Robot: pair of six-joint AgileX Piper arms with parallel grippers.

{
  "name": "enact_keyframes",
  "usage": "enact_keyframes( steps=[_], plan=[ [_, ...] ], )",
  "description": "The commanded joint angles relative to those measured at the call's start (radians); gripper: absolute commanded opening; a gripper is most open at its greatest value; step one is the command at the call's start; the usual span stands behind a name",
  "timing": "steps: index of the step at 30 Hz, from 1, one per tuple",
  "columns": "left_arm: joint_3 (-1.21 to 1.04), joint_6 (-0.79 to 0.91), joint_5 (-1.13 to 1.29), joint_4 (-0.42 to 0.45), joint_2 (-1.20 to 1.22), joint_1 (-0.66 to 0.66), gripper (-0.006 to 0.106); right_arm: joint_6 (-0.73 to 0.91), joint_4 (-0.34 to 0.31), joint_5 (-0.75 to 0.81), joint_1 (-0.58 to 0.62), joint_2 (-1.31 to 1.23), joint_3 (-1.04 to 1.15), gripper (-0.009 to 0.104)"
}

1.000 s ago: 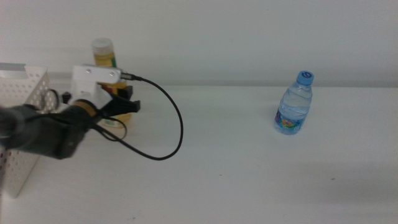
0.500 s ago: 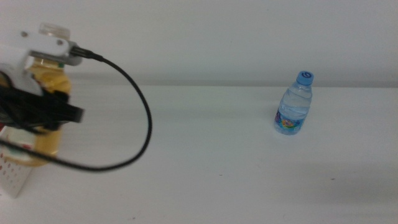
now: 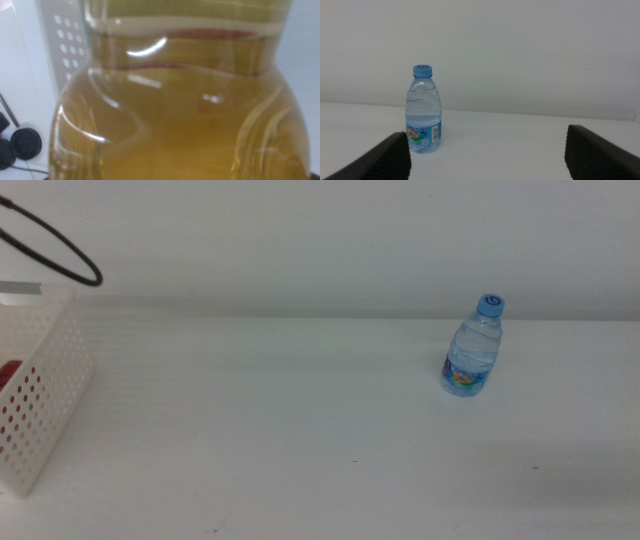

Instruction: Use arms to grab the bottles and put them into the dustbin to the left of the table.

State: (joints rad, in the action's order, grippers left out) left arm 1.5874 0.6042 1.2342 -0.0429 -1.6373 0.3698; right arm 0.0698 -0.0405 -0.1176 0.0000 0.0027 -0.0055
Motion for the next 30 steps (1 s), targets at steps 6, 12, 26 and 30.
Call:
enact_keyframes(
  steps=[6, 12, 26, 30],
  plan=[
    [0.075, 0.009, 0.077, -0.021, -0.199, 0.041, -0.002, 0.007, -0.004, 0.001, -0.001, -0.038, 0.044, 0.082],
    [0.025, -0.003, 0.076, 0.007, -0.24, 0.041, -0.002, 0.007, -0.004, 0.001, -0.001, -0.038, 0.044, 0.082],
    [-0.096, 0.054, -0.046, -0.022, -0.238, 0.039, 0.036, 0.007, -0.004, 0.001, -0.001, -0.038, 0.044, 0.082],
    [-0.092, 0.051, -0.055, -0.025, -0.216, 0.039, 0.091, 0.007, -0.004, 0.001, -0.001, -0.038, 0.044, 0.082]
  ],
)
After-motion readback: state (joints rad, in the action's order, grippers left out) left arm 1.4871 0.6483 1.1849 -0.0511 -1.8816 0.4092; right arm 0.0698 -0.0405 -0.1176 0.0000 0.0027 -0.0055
